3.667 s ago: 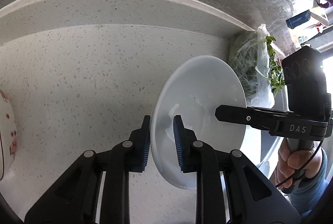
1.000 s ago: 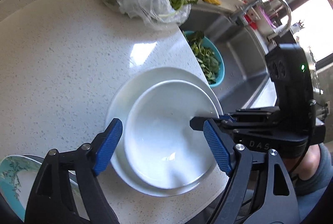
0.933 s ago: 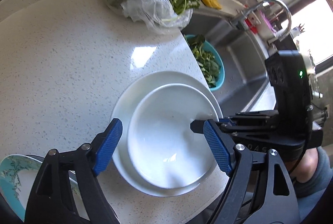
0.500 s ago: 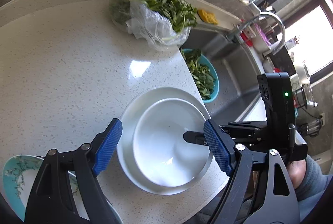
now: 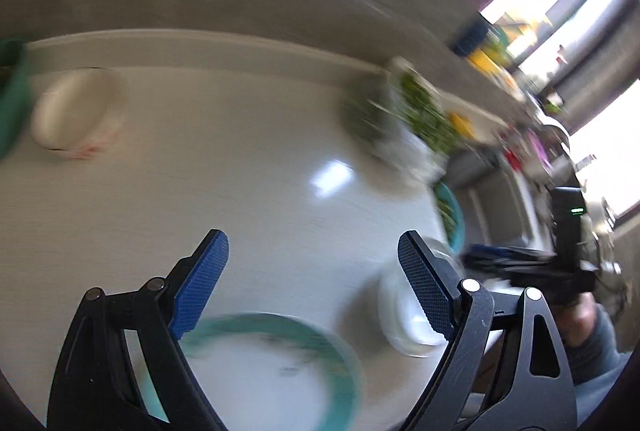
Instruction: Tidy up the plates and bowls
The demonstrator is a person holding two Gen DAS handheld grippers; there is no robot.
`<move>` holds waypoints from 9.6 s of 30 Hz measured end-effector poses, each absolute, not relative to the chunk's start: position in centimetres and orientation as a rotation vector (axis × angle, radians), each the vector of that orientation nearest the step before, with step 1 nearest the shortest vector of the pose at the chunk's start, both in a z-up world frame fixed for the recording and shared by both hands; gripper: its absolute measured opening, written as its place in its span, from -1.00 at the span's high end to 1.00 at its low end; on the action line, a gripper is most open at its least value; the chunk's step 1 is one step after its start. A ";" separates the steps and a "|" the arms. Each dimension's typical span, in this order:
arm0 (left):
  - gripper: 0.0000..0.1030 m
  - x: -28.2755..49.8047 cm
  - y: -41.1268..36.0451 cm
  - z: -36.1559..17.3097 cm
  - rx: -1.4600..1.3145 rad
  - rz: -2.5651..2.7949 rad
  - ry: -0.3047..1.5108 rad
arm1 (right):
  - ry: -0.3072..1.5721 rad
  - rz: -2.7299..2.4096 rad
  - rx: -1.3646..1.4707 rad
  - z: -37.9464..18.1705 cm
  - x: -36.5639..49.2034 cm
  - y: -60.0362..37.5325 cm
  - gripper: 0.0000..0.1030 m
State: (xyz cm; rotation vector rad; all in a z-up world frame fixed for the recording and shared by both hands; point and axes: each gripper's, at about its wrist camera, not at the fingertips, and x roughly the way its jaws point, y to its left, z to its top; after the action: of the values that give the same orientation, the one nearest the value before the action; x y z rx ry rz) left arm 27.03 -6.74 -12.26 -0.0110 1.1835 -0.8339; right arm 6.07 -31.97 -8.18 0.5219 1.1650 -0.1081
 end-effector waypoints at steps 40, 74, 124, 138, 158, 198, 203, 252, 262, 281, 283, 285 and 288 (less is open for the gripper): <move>0.45 53.4 9.4 -25.7 -0.107 -0.457 1.292 | 1.342 0.393 0.520 -17.4 41.8 -9.8 0.12; 0.67 52.2 5.9 -24.2 -0.071 -0.539 1.295 | 1.332 0.350 0.517 -16.5 39.4 -11.7 0.63; 0.67 25.5 -18.1 -17.2 0.201 -0.997 1.345 | 1.201 0.082 0.708 -9.7 12.2 -30.0 0.59; 0.66 15.6 -21.1 -17.7 0.283 -1.053 1.437 | 1.238 0.098 0.758 -10.6 3.2 -33.3 0.59; 0.67 13.5 -21.5 -21.1 0.341 -0.978 1.450 | 1.309 0.097 0.778 -13.9 1.0 -33.5 0.59; 0.68 12.7 -21.3 -21.1 0.389 -1.001 1.388 | 1.307 -0.004 0.552 -11.9 1.5 -30.7 0.22; 0.68 12.9 -21.4 -21.2 0.382 -0.996 1.388 | 1.290 0.027 0.588 -12.1 1.6 -31.2 0.26; 0.38 12.7 -21.7 -19.6 0.289 -0.938 1.358 | 1.311 -0.039 0.346 -12.0 2.8 -31.4 0.81; 0.23 12.6 -20.6 -19.1 0.258 -0.944 1.338 | 1.308 -0.033 0.291 -11.8 3.1 -30.5 0.81; -0.46 11.2 -18.7 -16.0 0.227 -0.899 1.229 | 1.134 0.052 0.352 -8.2 1.0 -31.9 -0.62; -0.67 10.4 -17.7 -14.7 0.197 -0.909 1.208 | 1.093 0.072 0.335 -7.3 0.5 -32.2 -0.80; -0.93 9.4 -16.7 -13.2 0.175 -0.930 1.158 | 1.074 0.106 0.299 -6.4 0.1 -32.3 -0.83; -1.00 8.2 -15.7 -11.5 0.179 -0.966 1.096 | 1.028 0.110 0.263 -5.2 -0.6 -32.5 -0.88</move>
State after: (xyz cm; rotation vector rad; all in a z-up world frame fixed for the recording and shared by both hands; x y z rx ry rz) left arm 8.21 -15.74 -11.50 0.1786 1.0962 -0.9660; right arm -0.62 -32.50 -5.20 0.2626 1.0279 0.1097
